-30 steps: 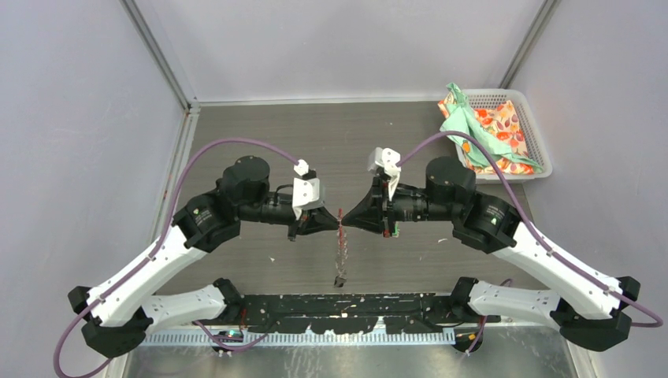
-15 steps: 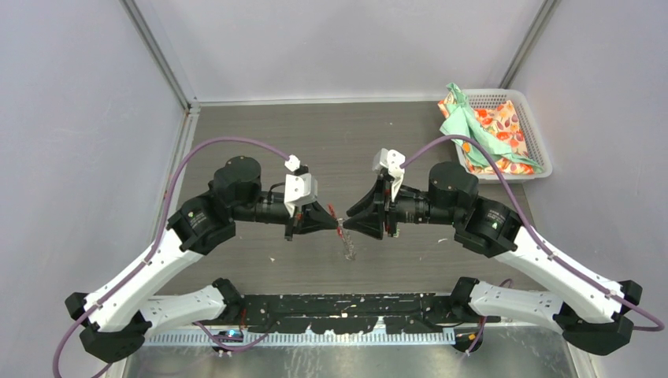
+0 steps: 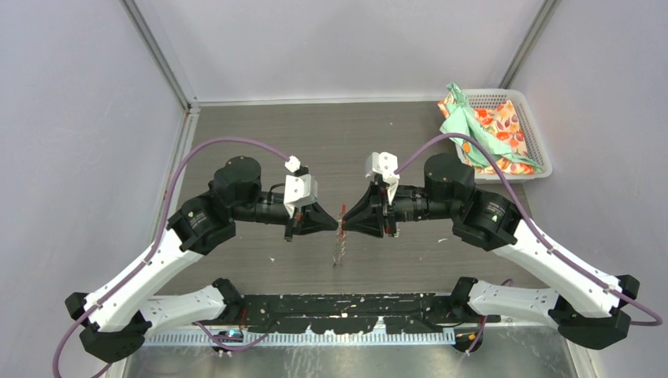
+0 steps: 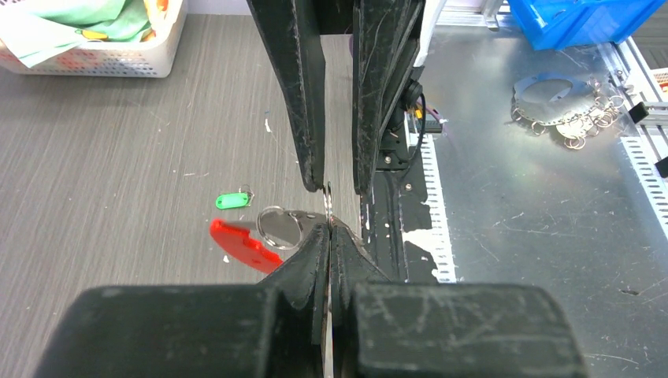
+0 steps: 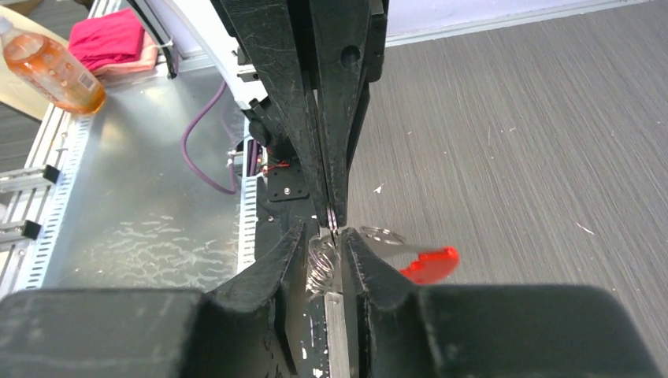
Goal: Put the keys on the keyring
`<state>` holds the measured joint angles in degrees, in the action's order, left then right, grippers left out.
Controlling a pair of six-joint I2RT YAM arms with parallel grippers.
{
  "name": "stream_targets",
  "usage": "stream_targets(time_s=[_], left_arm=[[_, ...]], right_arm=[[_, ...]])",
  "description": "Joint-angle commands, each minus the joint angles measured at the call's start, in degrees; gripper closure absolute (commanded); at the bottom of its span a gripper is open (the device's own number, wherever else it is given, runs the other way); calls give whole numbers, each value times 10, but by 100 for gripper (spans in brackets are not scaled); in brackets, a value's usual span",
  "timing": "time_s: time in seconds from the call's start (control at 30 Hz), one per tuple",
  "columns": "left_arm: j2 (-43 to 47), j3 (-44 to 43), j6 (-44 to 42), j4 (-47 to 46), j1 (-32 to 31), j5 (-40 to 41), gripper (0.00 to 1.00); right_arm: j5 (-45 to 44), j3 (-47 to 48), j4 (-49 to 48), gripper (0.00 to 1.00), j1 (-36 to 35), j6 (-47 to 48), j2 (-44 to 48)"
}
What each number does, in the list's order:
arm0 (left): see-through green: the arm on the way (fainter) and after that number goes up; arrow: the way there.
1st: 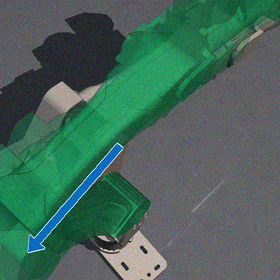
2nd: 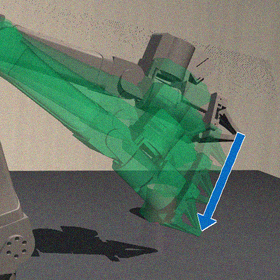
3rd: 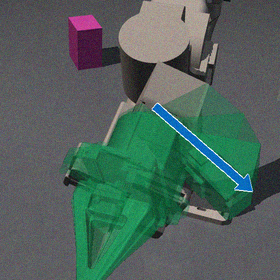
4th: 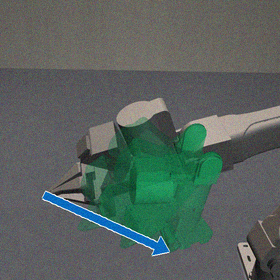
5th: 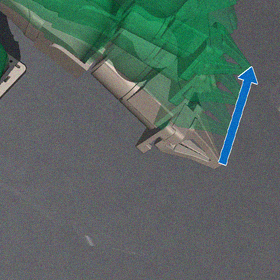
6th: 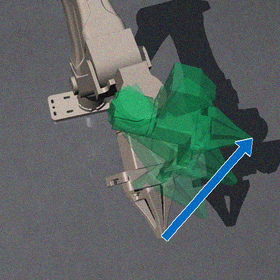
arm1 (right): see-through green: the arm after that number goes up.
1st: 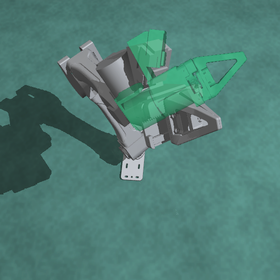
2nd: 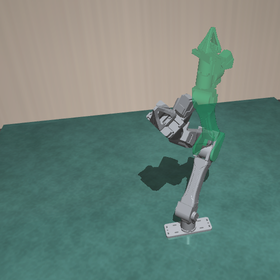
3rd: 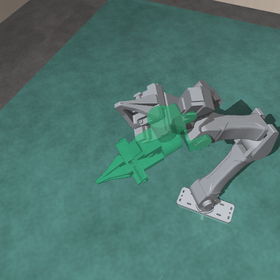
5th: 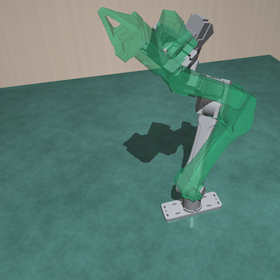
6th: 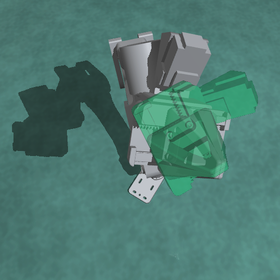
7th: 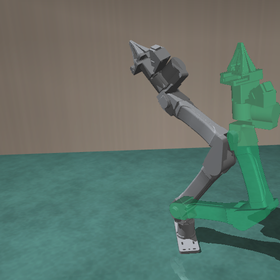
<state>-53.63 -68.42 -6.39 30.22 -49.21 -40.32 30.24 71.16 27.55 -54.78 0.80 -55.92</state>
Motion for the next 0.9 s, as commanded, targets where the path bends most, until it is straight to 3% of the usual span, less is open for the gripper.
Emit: stream_targets(time_s=[0.0, 0.17, 0.23, 0.3, 0.43, 0.53, 0.7, 0.87], left_arm=[[10, -9, 1, -31, 3, -15, 100], [12, -10, -1, -31, 3, -9, 100], [14, -9, -2, -31, 4, -8, 100], [14, -9, -3, -32, 4, -8, 100], [13, -6, 0, -38, 5, -8, 100], [15, -1, 5, -34, 5, 5, 99], [32, 24, 32, -31, 7, 32, 70], [43, 40, 53, -47, 8, 47, 70]], right_arm=[[30, 29, -10, 73, -1, 21, -16], [39, 35, -4, 74, -1, 25, -26], [40, 39, 7, 83, 0, 29, -29], [39, 41, 12, 98, 0, 32, -31], [20, 50, 23, 99, -1, 30, -37], [-2, 24, -24, 99, 0, 19, -15], [-27, -27, -106, 99, 0, -7, 27], [-26, -67, -158, 99, -1, -38, 44]])
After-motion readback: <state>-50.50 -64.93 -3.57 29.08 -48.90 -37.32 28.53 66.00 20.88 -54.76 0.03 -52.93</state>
